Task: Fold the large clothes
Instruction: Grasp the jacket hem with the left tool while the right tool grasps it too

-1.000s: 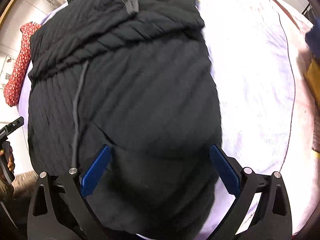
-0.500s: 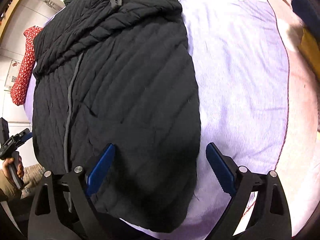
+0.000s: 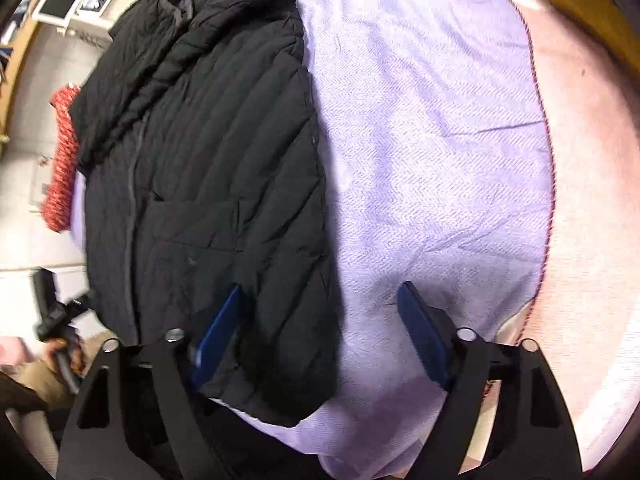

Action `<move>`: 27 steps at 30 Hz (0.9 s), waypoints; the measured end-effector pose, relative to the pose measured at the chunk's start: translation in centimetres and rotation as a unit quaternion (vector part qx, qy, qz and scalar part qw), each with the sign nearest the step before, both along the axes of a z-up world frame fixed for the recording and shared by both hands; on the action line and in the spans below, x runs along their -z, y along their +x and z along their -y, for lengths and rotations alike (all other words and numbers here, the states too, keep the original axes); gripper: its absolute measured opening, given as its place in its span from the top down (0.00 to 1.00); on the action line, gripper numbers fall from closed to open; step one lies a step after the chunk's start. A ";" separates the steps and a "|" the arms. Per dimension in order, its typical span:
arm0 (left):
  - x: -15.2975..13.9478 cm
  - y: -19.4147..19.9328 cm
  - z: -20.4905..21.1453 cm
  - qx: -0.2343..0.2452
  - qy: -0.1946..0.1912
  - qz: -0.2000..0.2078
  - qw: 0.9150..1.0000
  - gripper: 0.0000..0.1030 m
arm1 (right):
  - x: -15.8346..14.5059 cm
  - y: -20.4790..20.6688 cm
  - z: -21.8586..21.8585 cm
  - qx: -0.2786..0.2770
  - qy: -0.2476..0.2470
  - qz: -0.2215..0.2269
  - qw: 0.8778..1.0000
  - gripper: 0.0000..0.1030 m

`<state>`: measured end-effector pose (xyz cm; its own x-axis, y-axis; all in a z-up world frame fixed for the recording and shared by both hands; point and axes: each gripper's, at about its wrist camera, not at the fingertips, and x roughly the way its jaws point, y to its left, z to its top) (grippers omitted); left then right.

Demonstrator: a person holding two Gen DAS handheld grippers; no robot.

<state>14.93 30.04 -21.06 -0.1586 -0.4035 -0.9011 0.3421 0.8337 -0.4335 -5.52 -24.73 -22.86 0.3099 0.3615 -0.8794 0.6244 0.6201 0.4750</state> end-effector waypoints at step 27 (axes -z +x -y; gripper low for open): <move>-2.7 1.5 0.7 0.010 -0.061 -0.041 0.997 0.87 | -0.1 1.5 -4.1 -0.051 0.109 0.018 0.993 0.81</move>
